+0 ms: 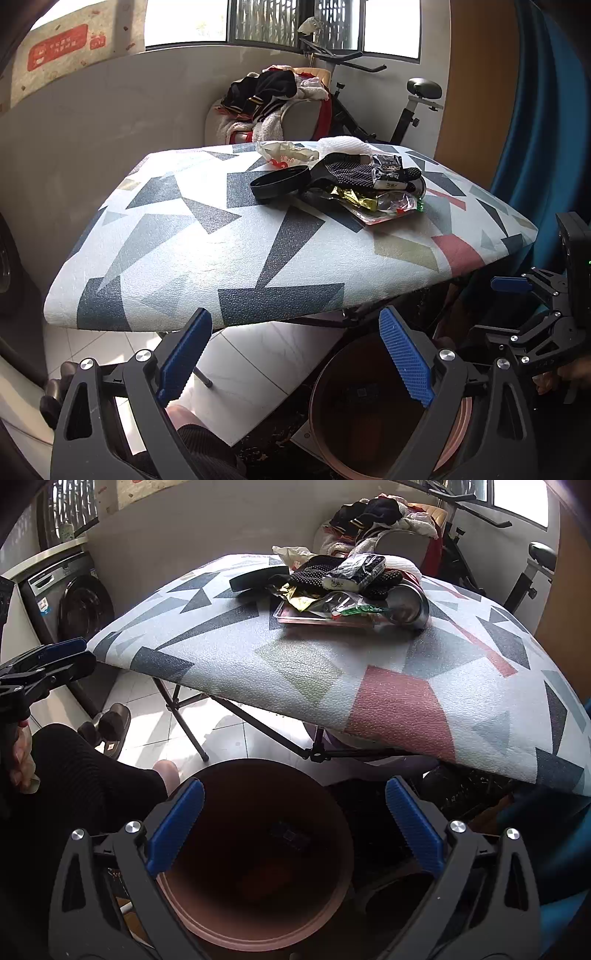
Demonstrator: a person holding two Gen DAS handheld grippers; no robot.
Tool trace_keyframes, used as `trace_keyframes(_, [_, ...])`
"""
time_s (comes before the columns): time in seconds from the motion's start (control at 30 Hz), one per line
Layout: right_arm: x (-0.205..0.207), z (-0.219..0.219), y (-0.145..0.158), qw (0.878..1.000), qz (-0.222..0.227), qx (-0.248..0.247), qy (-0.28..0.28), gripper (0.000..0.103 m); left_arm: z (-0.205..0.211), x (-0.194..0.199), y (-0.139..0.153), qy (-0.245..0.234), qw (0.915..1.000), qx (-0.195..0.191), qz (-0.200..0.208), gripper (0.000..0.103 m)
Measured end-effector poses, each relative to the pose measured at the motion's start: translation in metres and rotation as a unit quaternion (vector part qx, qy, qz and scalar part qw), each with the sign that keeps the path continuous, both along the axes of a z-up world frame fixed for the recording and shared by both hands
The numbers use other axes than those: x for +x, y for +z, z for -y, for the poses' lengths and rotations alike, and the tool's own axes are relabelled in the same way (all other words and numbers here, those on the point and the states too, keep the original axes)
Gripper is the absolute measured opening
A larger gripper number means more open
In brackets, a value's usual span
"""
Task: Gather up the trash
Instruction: 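Reach the right gripper to the black snack bag and grasp it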
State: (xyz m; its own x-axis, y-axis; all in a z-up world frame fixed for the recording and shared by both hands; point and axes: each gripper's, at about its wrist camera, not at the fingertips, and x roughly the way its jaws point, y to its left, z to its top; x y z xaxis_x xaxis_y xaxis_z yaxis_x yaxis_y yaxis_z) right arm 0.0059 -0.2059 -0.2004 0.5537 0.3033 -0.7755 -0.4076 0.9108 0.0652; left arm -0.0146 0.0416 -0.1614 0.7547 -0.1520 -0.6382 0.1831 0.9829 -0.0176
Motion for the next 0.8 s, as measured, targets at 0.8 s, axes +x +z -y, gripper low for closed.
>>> trace_keyframes(0.8, [0.023,0.022,0.019,0.998,0.012,0.000,-0.059,0.097,-0.001,0.003,0.001,0.000,1.0000,0.000,-0.003,0.090])
